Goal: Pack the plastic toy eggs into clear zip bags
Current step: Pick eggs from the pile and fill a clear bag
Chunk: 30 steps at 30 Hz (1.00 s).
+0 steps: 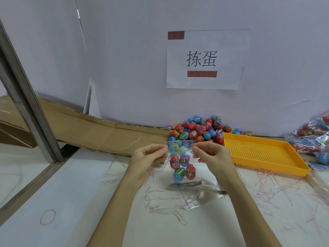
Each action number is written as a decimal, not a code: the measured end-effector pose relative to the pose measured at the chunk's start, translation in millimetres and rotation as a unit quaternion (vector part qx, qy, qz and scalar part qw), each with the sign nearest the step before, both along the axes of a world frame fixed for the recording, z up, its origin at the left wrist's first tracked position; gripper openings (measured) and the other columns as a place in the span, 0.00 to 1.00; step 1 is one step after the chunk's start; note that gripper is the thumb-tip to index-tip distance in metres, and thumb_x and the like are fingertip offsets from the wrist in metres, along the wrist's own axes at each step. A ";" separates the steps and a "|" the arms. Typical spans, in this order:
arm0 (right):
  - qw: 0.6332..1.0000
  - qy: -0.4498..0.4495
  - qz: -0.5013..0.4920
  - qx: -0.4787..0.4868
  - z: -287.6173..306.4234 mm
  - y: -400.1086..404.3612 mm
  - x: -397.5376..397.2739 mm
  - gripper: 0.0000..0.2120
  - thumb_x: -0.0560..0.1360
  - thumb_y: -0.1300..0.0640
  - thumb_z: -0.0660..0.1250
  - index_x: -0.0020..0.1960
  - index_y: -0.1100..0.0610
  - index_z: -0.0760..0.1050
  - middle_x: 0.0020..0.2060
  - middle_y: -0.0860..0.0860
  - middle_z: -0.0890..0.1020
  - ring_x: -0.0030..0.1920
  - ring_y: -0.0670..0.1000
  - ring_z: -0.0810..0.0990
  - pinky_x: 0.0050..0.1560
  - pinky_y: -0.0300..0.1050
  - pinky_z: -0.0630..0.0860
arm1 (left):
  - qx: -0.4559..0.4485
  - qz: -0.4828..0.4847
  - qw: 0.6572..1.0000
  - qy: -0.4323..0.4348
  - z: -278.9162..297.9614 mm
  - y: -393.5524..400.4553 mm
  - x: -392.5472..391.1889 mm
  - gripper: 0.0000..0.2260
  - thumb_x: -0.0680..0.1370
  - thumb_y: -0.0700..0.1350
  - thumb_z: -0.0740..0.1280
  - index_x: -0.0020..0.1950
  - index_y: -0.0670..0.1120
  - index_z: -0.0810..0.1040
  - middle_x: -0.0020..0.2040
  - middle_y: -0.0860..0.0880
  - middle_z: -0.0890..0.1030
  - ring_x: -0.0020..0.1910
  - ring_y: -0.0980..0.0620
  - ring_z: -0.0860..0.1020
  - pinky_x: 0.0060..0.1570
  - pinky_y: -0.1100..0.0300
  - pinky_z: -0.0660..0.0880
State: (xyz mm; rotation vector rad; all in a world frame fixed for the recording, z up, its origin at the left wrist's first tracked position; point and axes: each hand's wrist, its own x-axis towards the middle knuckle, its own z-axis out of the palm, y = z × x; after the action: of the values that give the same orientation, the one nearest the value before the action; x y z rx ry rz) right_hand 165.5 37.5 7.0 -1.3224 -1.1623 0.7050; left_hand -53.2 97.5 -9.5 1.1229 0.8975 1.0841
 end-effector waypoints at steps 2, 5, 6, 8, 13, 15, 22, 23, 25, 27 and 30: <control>1.000 0.005 0.003 -0.007 0.5 -0.1 1.0 0.02 0.77 0.57 0.74 0.48 0.53 0.86 0.38 0.47 0.87 0.39 0.46 0.85 0.37 0.33 0.78 | 0.006 -0.009 1.000 -0.004 0.4 -0.1 -1.4 0.11 0.68 0.46 0.78 0.49 0.47 0.89 0.49 0.42 0.88 0.48 0.47 0.87 0.48 0.60 0.83; 1.000 0.019 0.016 -0.020 1.7 -0.7 3.0 0.03 0.76 0.56 0.75 0.48 0.54 0.86 0.40 0.48 0.87 0.42 0.47 0.86 0.39 0.35 0.80 | 0.014 -0.016 1.000 -0.004 1.3 0.2 -2.6 0.11 0.68 0.46 0.78 0.49 0.48 0.90 0.49 0.41 0.88 0.48 0.46 0.87 0.47 0.60 0.84; 0.999 0.020 0.021 -0.021 1.9 -1.3 4.0 0.03 0.76 0.56 0.75 0.48 0.54 0.86 0.40 0.48 0.87 0.43 0.47 0.86 0.40 0.35 0.81 | 0.017 -0.015 1.000 0.000 1.5 0.1 -3.0 0.10 0.68 0.45 0.78 0.48 0.48 0.90 0.49 0.41 0.88 0.48 0.46 0.87 0.47 0.60 0.84; 0.999 0.021 0.031 -0.020 2.0 -2.4 5.9 0.03 0.76 0.57 0.75 0.49 0.53 0.86 0.41 0.49 0.88 0.43 0.47 0.86 0.40 0.35 0.81 | 0.025 -0.009 1.000 0.012 1.9 0.2 -3.3 0.07 0.71 0.44 0.78 0.48 0.49 0.90 0.49 0.42 0.88 0.48 0.47 0.87 0.47 0.59 0.84; 0.999 0.026 0.043 -0.018 2.9 -3.1 8.9 0.06 0.75 0.59 0.75 0.51 0.54 0.86 0.43 0.49 0.88 0.44 0.49 0.86 0.42 0.36 0.81 | 0.056 0.005 0.997 0.050 2.8 0.0 -3.5 0.07 0.76 0.41 0.76 0.50 0.51 0.89 0.48 0.47 0.88 0.46 0.49 0.87 0.44 0.59 0.83; 0.998 0.031 0.053 -0.014 3.3 -3.7 10.3 0.07 0.75 0.60 0.75 0.52 0.54 0.86 0.45 0.49 0.88 0.46 0.49 0.87 0.44 0.37 0.82 | 0.068 -0.003 0.997 0.045 3.3 -0.7 -4.5 0.07 0.75 0.42 0.77 0.50 0.51 0.89 0.49 0.47 0.88 0.46 0.50 0.87 0.44 0.60 0.83; 0.997 0.040 0.072 -0.001 6.5 -6.5 10.1 0.07 0.76 0.63 0.73 0.53 0.56 0.86 0.46 0.51 0.88 0.47 0.50 0.86 0.46 0.38 0.81 | 0.122 -0.013 0.991 0.049 1.3 1.6 -7.3 0.08 0.76 0.41 0.76 0.51 0.53 0.89 0.49 0.48 0.88 0.49 0.49 0.86 0.44 0.61 0.83; 0.996 0.039 0.076 0.003 7.2 -7.1 10.3 0.07 0.76 0.64 0.73 0.52 0.57 0.86 0.46 0.51 0.88 0.46 0.50 0.86 0.46 0.37 0.81 | 0.139 -0.012 0.989 0.053 0.4 1.8 -7.8 0.09 0.77 0.39 0.74 0.51 0.53 0.89 0.49 0.48 0.88 0.49 0.50 0.87 0.45 0.61 0.83; 0.996 0.034 0.080 0.005 8.0 -8.4 10.8 0.07 0.77 0.66 0.71 0.51 0.57 0.86 0.46 0.52 0.87 0.45 0.49 0.86 0.46 0.36 0.80 | 0.172 -0.012 0.983 0.063 -0.3 2.0 -8.9 0.11 0.78 0.37 0.73 0.51 0.53 0.89 0.49 0.49 0.88 0.49 0.50 0.86 0.46 0.62 0.82; 0.997 0.024 0.075 -0.004 7.9 -8.6 11.1 0.09 0.78 0.67 0.70 0.50 0.57 0.86 0.45 0.51 0.87 0.45 0.48 0.85 0.46 0.35 0.79 | 0.199 -0.016 0.977 0.070 -0.7 2.1 -9.6 0.11 0.78 0.36 0.73 0.52 0.51 0.88 0.51 0.49 0.88 0.50 0.50 0.86 0.49 0.63 0.81; 0.998 0.009 0.064 -0.017 7.6 -7.7 9.8 0.09 0.78 0.67 0.70 0.49 0.56 0.86 0.44 0.50 0.87 0.45 0.48 0.85 0.47 0.35 0.80 | 0.223 -0.022 0.972 0.065 -1.8 2.0 -9.7 0.10 0.78 0.34 0.72 0.53 0.48 0.88 0.54 0.50 0.87 0.54 0.50 0.85 0.53 0.64 0.80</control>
State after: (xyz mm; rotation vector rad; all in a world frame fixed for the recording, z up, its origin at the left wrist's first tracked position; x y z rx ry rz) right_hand 175.3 29.8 14.5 -1.2770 -1.2330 0.8306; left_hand -62.9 99.5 -11.3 1.5928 0.7413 1.2214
